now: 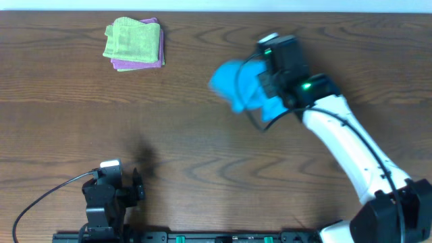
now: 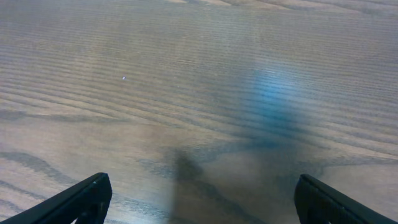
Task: Fold the cloth
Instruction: 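Carry the blue cloth left and lower it onto the table center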
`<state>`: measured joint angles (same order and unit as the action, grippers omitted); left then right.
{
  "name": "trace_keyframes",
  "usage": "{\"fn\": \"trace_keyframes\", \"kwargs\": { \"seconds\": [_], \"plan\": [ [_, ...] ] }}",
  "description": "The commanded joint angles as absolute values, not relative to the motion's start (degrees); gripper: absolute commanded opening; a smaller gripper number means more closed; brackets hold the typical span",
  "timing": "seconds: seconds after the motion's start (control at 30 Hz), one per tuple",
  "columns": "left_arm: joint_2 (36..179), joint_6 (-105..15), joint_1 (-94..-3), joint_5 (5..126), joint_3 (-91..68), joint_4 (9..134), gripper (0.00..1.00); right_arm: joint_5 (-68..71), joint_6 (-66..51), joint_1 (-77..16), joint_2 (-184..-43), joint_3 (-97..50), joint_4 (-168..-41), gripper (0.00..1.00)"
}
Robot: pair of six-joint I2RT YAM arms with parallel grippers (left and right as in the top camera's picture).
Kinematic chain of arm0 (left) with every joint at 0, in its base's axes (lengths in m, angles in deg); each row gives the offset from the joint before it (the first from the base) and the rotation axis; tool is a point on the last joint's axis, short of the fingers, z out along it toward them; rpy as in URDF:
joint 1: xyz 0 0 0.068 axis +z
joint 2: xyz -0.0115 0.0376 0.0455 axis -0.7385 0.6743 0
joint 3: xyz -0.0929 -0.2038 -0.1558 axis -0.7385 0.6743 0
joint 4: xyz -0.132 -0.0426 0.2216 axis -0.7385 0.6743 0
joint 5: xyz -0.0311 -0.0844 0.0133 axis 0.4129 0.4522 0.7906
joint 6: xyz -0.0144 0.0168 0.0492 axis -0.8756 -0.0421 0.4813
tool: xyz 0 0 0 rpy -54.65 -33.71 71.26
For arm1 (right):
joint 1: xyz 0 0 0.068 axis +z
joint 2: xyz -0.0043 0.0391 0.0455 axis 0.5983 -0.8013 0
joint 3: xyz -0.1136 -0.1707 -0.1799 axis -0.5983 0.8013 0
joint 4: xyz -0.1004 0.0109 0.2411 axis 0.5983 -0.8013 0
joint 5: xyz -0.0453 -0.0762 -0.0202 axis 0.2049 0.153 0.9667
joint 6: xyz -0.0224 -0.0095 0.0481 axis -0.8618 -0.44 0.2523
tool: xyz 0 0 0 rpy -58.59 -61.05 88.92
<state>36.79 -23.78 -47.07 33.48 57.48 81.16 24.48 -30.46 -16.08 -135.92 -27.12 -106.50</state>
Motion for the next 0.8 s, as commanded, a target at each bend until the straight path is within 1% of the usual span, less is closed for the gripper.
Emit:
{"fn": "trace_keyframes", "kwargs": {
  "seconds": [0.0,0.13,0.27,0.47,0.57,0.67,0.77],
  "plan": [
    [36.42,-23.39,-47.24,33.74,58.68,82.3,0.95,22.45,-29.35,-16.39,-135.52,-27.56,-107.63,0.01],
    [36.42,-23.39,-47.24,33.74,58.68,82.32,0.95,6.27,-29.17,-12.67,-136.31,-26.84,-112.44,0.02],
    [36.42,-23.39,-47.24,33.74,58.68,82.3,0.95,-2.69,-25.98,-8.37,-138.91,-24.41,-111.53,0.02],
    [36.42,-23.39,-47.24,33.74,58.68,82.3,0.95,-1.36,-25.61,-5.7,-141.69,-23.41,-111.09,0.02],
    [36.42,-23.39,-47.24,33.74,58.68,82.3,0.95,5.7,-25.59,-6.22,-141.64,-23.5,-109.47,0.02],
    [36.42,-23.39,-47.24,33.74,58.68,82.3,0.95,13.42,-25.61,-9.2,-141.4,-26.27,-108.38,0.01],
    [36.42,-23.39,-47.24,33.74,58.68,82.3,0.95,16.04,-26.31,-10.2,-140.7,-30.97,-109.71,0.01]
  ]
}}
